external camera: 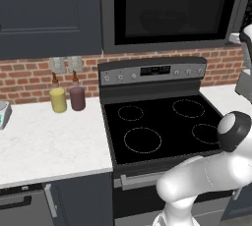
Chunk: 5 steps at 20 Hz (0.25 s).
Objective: Open the microwave, place the bowl with waffle inside the microwave, then close the microwave door and turn it on.
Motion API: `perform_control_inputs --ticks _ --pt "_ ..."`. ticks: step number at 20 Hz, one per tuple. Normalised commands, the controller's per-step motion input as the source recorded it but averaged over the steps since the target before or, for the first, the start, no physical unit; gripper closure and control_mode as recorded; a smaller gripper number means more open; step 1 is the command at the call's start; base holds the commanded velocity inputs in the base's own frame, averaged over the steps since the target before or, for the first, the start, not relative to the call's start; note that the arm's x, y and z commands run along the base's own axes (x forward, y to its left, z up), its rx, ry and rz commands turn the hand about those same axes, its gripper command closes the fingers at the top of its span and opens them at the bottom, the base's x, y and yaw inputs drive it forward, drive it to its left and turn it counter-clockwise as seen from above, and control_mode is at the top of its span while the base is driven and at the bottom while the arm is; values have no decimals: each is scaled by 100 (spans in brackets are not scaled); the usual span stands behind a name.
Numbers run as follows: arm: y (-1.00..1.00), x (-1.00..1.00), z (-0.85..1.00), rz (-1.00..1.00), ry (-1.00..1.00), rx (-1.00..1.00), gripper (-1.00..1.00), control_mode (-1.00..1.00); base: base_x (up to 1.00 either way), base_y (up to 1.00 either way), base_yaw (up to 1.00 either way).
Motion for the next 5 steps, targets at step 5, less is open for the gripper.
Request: perform_control_inputs --ticks 5 --pt "-1 99 -24 0 0 0 100 -100 0 0 0"
